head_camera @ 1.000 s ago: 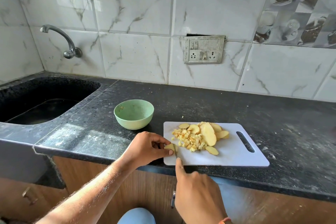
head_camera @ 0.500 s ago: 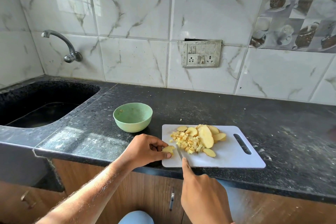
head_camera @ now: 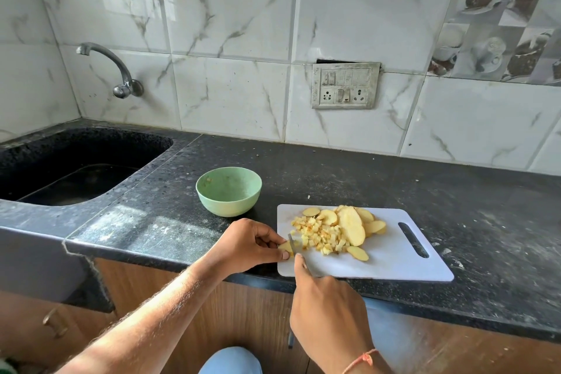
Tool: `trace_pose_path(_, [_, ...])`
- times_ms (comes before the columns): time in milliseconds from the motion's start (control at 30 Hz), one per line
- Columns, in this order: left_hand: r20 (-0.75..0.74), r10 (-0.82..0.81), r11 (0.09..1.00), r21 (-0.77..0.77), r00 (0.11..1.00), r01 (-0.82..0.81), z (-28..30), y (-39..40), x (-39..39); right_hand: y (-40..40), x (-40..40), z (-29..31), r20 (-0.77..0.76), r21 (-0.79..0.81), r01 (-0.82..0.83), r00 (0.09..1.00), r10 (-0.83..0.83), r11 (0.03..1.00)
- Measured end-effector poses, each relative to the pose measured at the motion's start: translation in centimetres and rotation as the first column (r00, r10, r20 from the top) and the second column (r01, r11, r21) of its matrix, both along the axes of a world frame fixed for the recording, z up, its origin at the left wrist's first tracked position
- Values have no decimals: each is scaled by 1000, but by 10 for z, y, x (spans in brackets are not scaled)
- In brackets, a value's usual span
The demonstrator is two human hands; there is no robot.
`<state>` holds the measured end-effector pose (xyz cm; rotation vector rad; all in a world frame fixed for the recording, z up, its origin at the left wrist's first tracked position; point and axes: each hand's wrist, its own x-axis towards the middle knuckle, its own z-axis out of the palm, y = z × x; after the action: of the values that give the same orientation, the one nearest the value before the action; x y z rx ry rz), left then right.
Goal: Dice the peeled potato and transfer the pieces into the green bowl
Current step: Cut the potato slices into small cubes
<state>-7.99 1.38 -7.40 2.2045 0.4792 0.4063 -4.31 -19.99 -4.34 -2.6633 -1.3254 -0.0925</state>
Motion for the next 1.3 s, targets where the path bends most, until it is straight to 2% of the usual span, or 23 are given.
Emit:
trace_pose_path(167, [-12, -2, 1000, -19, 1000, 2, 0, 1, -1, 16, 6, 3, -8, -23, 18, 1000, -19, 1000])
trace_pose_path(333, [-12, -8, 1000, -16, 1000, 8, 2, 0, -2, -1, 3, 0, -24, -41, -46, 999, 45, 998])
trace_pose_path(533, [-11, 22, 1000, -7, 1000, -22, 2, -3, -3, -25, -9, 5, -140, -183, -17, 990, -9, 983])
trace_pose_path(767, [-22, 75, 994, 78, 997, -73, 1, -9, -8, -25, 2, -5, -10, -63, 31, 999, -31, 998])
trace_pose_path(1100, [-7, 89, 993, 80, 996, -89, 1, -8, -10, -15, -1, 1, -15, 54, 16, 1000, -15, 998])
trace_pose_path(1300, [-10, 83, 995, 61, 997, -82, 0, -6, -8, -6, -6, 6, -9, 35, -11, 1000, 11, 999])
